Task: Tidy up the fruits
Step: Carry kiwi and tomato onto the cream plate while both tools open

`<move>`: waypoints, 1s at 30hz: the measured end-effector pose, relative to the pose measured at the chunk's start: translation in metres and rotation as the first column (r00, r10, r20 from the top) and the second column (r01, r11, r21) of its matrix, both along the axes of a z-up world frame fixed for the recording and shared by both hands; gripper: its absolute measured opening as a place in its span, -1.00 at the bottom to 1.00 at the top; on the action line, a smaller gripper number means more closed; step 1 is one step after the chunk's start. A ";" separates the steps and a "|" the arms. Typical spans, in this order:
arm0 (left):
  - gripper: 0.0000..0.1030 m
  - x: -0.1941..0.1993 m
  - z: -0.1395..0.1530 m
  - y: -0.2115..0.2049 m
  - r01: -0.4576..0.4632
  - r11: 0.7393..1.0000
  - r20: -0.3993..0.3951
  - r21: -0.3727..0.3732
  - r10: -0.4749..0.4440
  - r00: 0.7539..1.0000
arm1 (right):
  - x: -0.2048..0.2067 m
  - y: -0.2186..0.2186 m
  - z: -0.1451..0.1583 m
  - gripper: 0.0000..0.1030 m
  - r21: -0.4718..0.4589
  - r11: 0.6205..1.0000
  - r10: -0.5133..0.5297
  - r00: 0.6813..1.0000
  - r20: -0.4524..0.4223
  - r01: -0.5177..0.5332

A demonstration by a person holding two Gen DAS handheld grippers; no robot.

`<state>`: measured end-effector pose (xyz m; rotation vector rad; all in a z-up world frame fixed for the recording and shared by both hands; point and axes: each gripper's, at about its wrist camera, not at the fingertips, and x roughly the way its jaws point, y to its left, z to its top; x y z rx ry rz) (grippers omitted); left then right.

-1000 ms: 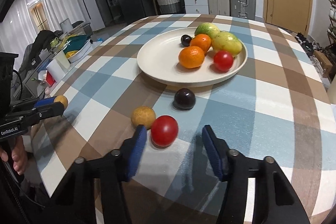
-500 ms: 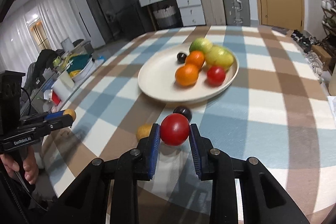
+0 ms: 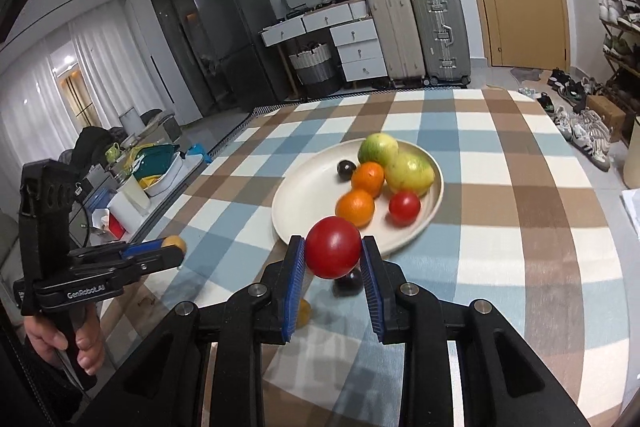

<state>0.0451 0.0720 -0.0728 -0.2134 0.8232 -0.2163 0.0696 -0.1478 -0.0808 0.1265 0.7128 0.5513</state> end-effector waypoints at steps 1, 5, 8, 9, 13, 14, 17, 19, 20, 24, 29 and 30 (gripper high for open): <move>-0.54 0.003 0.001 0.000 0.002 1.000 0.000 -0.003 -0.002 1.000 | 0.002 0.002 0.003 -0.45 -0.002 1.000 0.007 1.000 0.006 -0.007; -0.54 0.024 0.004 -0.005 0.018 1.000 -0.003 -0.018 -0.018 1.000 | 0.011 0.010 0.011 -0.45 -0.005 0.999 0.033 0.999 0.021 -0.033; -0.54 0.039 0.007 -0.008 0.030 0.999 -0.004 -0.022 -0.030 1.000 | 0.021 0.017 0.016 -0.45 -0.003 0.999 0.052 0.998 0.023 -0.052; -0.54 0.044 0.008 -0.008 0.031 0.999 -0.004 -0.021 -0.031 0.999 | 0.025 0.019 0.017 -0.45 -0.004 0.998 0.059 0.998 0.025 -0.058; -0.54 0.068 0.011 -0.011 0.044 0.999 0.003 -0.026 -0.044 0.999 | 0.040 0.027 0.022 -0.45 -0.010 0.997 0.072 0.997 0.035 -0.072; -0.54 0.073 0.011 -0.011 0.045 0.999 0.004 -0.024 -0.045 0.999 | 0.044 0.029 0.023 -0.45 -0.014 0.998 0.069 0.997 0.038 -0.069; -0.54 0.092 0.010 -0.012 0.059 0.998 -0.005 -0.023 -0.060 0.998 | 0.056 0.032 0.025 -0.45 -0.012 0.997 0.072 0.997 0.039 -0.071; -0.54 0.104 0.009 -0.014 0.067 0.998 -0.010 -0.018 -0.067 0.998 | 0.065 0.037 0.025 -0.45 -0.021 0.997 0.076 0.996 0.036 -0.075; -0.54 0.109 0.009 -0.015 0.070 0.997 -0.011 -0.016 -0.070 0.997 | 0.069 0.039 0.025 -0.45 -0.024 0.997 0.079 0.996 0.035 -0.078; -0.54 0.129 0.007 -0.014 0.079 0.997 -0.026 -0.015 -0.079 0.997 | 0.086 0.047 0.023 -0.45 -0.044 0.995 0.092 0.995 0.027 -0.090; -0.54 0.150 0.004 -0.018 0.097 0.995 -0.041 0.000 -0.097 0.994 | 0.102 0.058 0.018 -0.45 -0.098 0.992 0.083 0.996 0.031 -0.080; -0.54 0.154 0.003 -0.018 0.096 0.995 -0.047 0.003 -0.095 0.994 | 0.107 0.059 0.015 -0.45 -0.094 0.992 0.086 0.996 0.020 -0.084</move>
